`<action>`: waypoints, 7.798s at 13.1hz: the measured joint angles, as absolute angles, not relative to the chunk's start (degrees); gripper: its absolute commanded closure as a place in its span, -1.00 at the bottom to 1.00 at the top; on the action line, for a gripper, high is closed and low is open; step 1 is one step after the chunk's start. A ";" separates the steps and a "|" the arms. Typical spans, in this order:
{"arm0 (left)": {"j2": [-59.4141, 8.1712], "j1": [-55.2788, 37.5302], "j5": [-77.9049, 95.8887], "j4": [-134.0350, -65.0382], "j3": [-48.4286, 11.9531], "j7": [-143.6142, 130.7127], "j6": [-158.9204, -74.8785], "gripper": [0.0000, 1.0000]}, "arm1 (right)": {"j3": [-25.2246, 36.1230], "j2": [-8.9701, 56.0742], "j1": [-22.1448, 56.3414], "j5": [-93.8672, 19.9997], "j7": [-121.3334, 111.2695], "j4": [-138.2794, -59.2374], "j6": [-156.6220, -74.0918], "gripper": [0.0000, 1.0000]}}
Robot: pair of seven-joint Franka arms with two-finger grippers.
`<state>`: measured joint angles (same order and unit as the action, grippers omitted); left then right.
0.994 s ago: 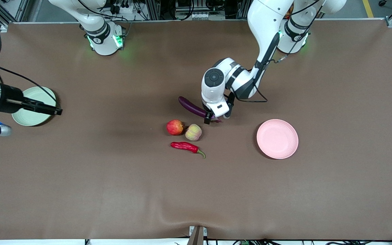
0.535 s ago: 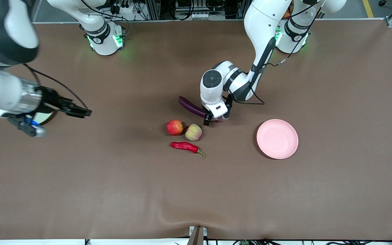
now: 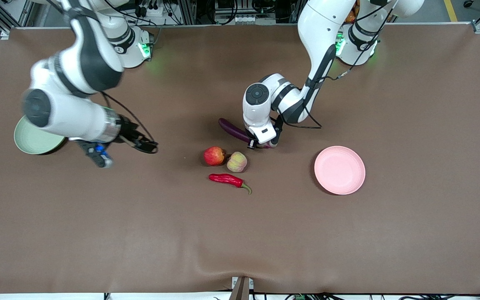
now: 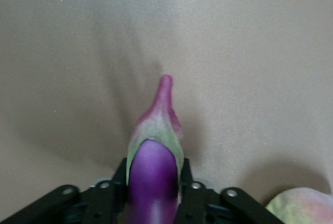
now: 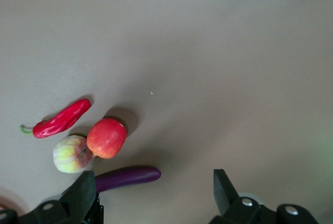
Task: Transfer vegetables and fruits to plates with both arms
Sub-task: 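Lift the eggplant with the left gripper while the right gripper reaches the apple, then lower the eggplant onto the pink plate while the right gripper grasps the apple, then release the eggplant on the pink plate while the right gripper carries the apple, then reach the chili with the left gripper while the right gripper releases the apple, then grasp and lift the chili with the left gripper while the right gripper withdraws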
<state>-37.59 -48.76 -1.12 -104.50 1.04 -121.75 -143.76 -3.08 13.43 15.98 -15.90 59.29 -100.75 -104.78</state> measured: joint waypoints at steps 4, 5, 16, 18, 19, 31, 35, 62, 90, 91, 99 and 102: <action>-33.93 -48.67 -1.13 -103.48 1.10 -121.75 -138.00 1.00 | -3.12 17.36 23.45 -15.87 72.71 -101.92 -112.08 -1.00; -31.74 -48.52 -1.13 -103.23 1.16 -121.75 -134.96 1.00 | -3.12 18.90 24.87 -15.84 75.47 -101.97 -114.03 -1.00; -19.01 -30.23 -1.48 -103.29 2.14 -97.51 -116.95 1.00 | -2.96 32.01 32.21 -15.20 85.52 -101.92 -130.04 -1.00; -19.11 -24.47 -1.55 -102.98 2.24 -90.27 -116.98 1.00 | -2.67 31.99 32.20 -15.07 87.23 -101.71 -130.98 -1.00; -19.43 -21.86 -1.57 -102.82 2.26 -87.21 -117.12 1.00 | -2.54 32.00 32.20 -14.47 88.70 -101.71 -131.86 -1.00; -32.45 -13.47 -2.35 -103.30 2.03 -83.16 -128.38 1.00 | -1.97 35.61 33.86 -11.10 92.04 -99.61 -132.15 1.00; -32.60 -13.43 -2.36 -104.84 2.03 -83.16 -128.26 0.93 | -1.21 27.16 25.13 -10.73 73.36 -93.93 -107.01 1.00; -37.20 -35.38 -4.43 -81.17 0.11 -97.28 -120.42 -1.00 | -1.27 31.16 -39.08 8.95 -44.37 -104.82 -115.22 0.25; -58.31 -43.55 -4.46 -75.91 3.34 -119.50 -155.86 1.00 | -3.10 30.48 -27.80 9.01 -35.86 -89.28 -100.93 -1.00; -58.42 -43.61 -4.46 -75.91 3.33 -119.50 -155.86 1.00 | -3.15 30.33 -26.12 8.74 -32.80 -87.60 -97.62 -1.00; -57.93 -43.80 -4.46 -74.35 3.42 -120.57 -156.03 1.00 | -3.40 27.49 -13.70 -1.40 -6.03 -79.37 -78.02 -1.00; -55.80 -43.24 -4.46 -73.99 3.68 -120.86 -154.44 1.00 | -3.44 26.74 -11.42 -5.83 1.82 -79.21 -75.45 -1.00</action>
